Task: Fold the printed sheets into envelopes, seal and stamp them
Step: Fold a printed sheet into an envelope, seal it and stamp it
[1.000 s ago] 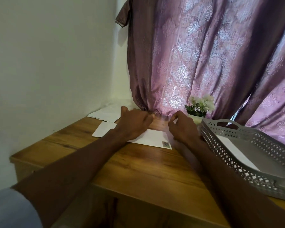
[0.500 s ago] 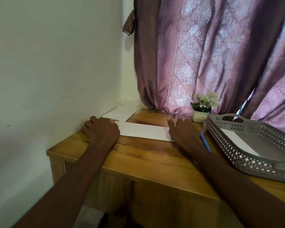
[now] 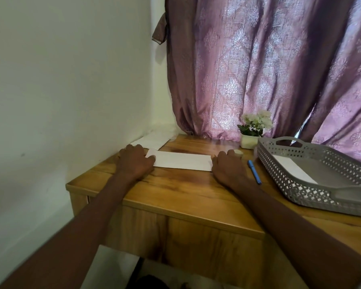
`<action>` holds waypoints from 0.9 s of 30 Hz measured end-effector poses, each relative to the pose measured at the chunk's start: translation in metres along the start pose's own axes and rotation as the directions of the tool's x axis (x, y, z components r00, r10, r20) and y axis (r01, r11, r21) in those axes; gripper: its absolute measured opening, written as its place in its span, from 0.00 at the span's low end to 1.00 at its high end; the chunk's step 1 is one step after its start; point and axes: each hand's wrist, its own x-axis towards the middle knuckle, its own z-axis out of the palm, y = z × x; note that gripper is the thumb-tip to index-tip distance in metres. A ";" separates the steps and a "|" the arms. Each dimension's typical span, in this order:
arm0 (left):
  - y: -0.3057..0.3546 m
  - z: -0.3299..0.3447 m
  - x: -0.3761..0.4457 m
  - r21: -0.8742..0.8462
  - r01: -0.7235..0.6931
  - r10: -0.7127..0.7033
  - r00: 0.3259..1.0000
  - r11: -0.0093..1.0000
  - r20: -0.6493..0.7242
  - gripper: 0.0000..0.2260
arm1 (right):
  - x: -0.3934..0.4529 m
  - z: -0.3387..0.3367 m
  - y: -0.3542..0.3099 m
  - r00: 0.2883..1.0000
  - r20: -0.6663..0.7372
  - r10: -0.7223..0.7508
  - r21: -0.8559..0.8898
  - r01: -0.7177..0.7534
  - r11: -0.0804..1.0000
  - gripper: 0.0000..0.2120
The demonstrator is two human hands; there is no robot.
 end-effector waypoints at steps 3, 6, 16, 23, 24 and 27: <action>-0.003 -0.008 0.002 -0.345 0.042 -0.051 0.999 0.938 -0.018 0.13 | 0.003 0.000 0.000 1.000 0.028 0.000 0.054 -0.002 0.999 0.17; -0.002 -0.012 -0.001 -0.466 0.066 -0.060 0.998 0.882 0.027 0.13 | 0.005 -0.001 0.001 0.999 0.049 0.010 0.073 -0.014 0.997 0.16; 0.007 -0.019 -0.018 -0.881 0.047 -0.094 0.996 0.470 0.002 0.11 | 0.024 -0.035 -0.010 0.974 -0.123 -0.192 0.184 0.212 0.960 0.19; 0.022 -0.016 -0.017 -0.977 0.005 -0.113 0.993 0.214 -0.020 0.11 | 0.049 -0.074 -0.005 0.938 -0.164 -0.305 0.325 0.343 0.881 0.11; 0.025 -0.017 -0.015 -0.986 0.003 -0.115 0.993 0.167 -0.016 0.10 | 0.051 -0.082 -0.002 0.930 -0.202 -0.306 0.337 0.359 0.870 0.09; 0.049 -0.022 -0.001 -1.000 0.026 -0.081 0.996 0.014 0.025 0.06 | 0.054 -0.106 0.008 0.906 -0.320 -0.277 0.342 0.383 0.858 0.07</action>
